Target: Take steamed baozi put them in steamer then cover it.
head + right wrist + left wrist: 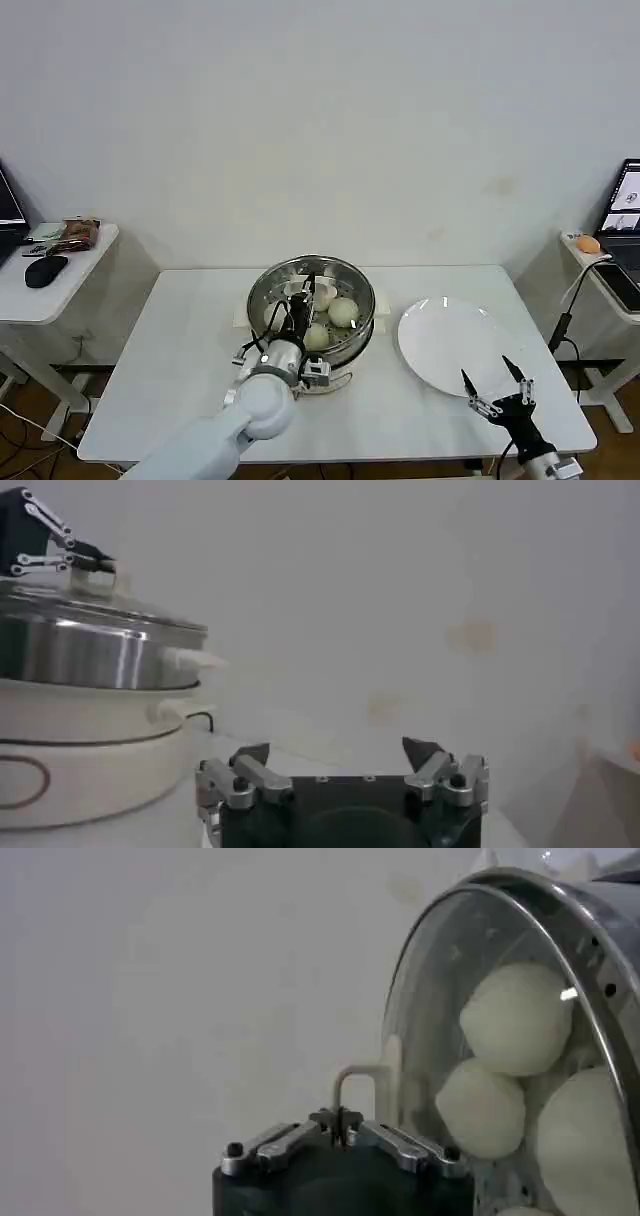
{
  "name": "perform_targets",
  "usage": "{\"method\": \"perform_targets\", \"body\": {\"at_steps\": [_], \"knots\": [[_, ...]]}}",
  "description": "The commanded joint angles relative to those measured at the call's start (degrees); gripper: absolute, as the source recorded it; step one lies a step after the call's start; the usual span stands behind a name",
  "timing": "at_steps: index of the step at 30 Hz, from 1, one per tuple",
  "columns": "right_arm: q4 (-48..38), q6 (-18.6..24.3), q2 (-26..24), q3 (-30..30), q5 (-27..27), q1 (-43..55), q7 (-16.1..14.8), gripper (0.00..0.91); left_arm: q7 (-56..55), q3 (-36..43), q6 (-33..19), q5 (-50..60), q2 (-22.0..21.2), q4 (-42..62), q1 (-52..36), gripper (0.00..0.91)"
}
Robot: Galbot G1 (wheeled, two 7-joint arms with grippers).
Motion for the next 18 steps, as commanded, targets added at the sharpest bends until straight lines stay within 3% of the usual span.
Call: {"method": "perform_targets", "body": {"at_steps": [1, 9, 10, 11, 12, 14, 18], "knots": [[-0.1, 0.1, 0.0, 0.1, 0.0, 0.0, 0.0, 0.907, 0.0, -0.2, 0.0, 0.2, -0.1, 0.2, 0.1, 0.0], [-0.2, 0.2, 0.0, 0.2, 0.0, 0.0, 0.0, 0.907, 0.2, -0.3, -0.1, 0.1, -0.1, 0.0, 0.7, 0.02], [-0.2, 0.2, -0.1, 0.2, 0.1, 0.0, 0.0, 0.907, 0.2, -0.3, -0.1, 0.1, 0.0, 0.0, 0.7, 0.091], [-0.2, 0.2, -0.1, 0.2, 0.1, 0.0, 0.0, 0.907, 0.2, -0.3, -0.1, 0.1, 0.0, -0.1, 0.7, 0.232], [-0.2, 0.2, -0.1, 0.3, 0.1, 0.0, 0.0, 0.907, 0.1, -0.3, -0.1, 0.1, 0.1, -0.1, 0.8, 0.232], [-0.3, 0.3, -0.1, 0.3, 0.1, 0.0, 0.0, 0.907, 0.1, -0.3, -0.1, 0.1, 0.1, -0.3, 0.8, 0.625], [-0.4, 0.3, -0.1, 0.4, 0.0, 0.0, 0.0, 0.907, 0.1, -0.3, -0.1, -0.1, 0.3, -0.7, 0.9, 0.887]]}}
